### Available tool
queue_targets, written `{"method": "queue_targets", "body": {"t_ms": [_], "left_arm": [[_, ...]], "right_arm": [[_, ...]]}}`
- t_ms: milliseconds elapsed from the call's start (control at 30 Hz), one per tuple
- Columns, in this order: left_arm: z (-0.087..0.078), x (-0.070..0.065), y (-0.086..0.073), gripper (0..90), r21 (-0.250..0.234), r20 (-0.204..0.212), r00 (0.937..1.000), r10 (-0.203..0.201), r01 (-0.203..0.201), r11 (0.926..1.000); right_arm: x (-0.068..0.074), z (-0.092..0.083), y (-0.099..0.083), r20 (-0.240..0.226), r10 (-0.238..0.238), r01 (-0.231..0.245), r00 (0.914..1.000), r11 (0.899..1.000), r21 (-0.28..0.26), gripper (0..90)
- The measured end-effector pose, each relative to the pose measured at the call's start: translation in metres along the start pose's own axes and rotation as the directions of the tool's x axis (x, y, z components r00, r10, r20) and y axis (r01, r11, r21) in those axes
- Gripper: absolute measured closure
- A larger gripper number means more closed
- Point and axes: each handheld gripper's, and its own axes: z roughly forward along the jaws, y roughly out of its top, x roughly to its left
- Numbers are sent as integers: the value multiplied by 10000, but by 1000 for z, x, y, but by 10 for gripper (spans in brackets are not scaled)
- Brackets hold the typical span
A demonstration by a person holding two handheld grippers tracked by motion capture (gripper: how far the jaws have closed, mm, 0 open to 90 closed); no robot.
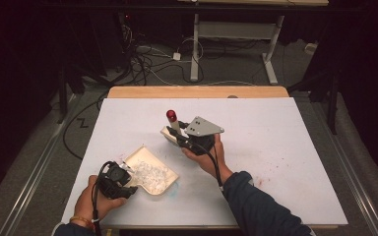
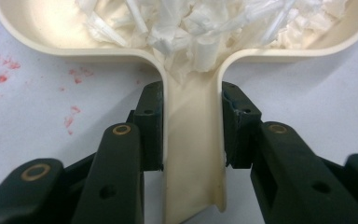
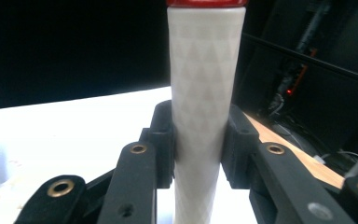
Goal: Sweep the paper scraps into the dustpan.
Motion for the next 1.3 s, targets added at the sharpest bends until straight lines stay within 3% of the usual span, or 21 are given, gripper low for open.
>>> {"method": "queue_targets", "body": {"t_ms": [133,167,200,233,300,400,500,567,700,733,967,1133,1300], "left_arm": [[0,1,0,632,-20,39,10000,-33,33,10000],[0,1,0,632,-30,36,10000,-38,38,10000],[0,1,0,632,-27,58,10000,-35,35,10000],[0,1,0,632,-20,77,10000,-33,34,10000],[1,2,0,632,-24,74,10000,-27,27,10000],[1,1,0,632,-22,47,10000,-1,1,10000],[0,0,0,633,-10,-6,10000,40,-40,10000],[0,0,0,632,-12,-21,10000,65,-65,10000],[0,0,0,632,-52,-41,10000,73,-73,10000],[0,0,0,632,-48,-46,10000,82,-83,10000],[1,-1,0,632,-11,-114,9998,157,-157,9999],[1,-3,1,632,62,-140,9997,223,-222,9997],[1,-3,1,632,93,-189,9996,217,-215,9997]], "right_arm": [[10,5,1,-574,247,-255,9980,9996,-118,701],[19,7,3,-1087,259,-282,9937,9994,-195,700],[19,7,3,-1087,259,-282,9937,9994,-195,700],[27,7,4,-1584,183,-219,9872,9995,-216,699],[30,7,5,-1844,129,-186,9828,9994,-292,700],[35,2,11,-2732,308,-489,9615,9970,-598,703],[40,-4,20,-2986,139,-411,9543,9955,-850,703],[40,-9,26,-2835,-65,-226,9590,9948,-993,703],[32,-23,34,-2649,46,-385,9643,9917,-1229,703],[28,-28,36,-2425,80,-393,9701,9914,-1247,703],[7,-64,40,-1390,420,-598,9894,9902,-1266,703],[-5,-93,29,-694,204,-250,9974,9975,-662,703],[-13,-109,6,-187,319,-315,9993,9993,193,703]]}}
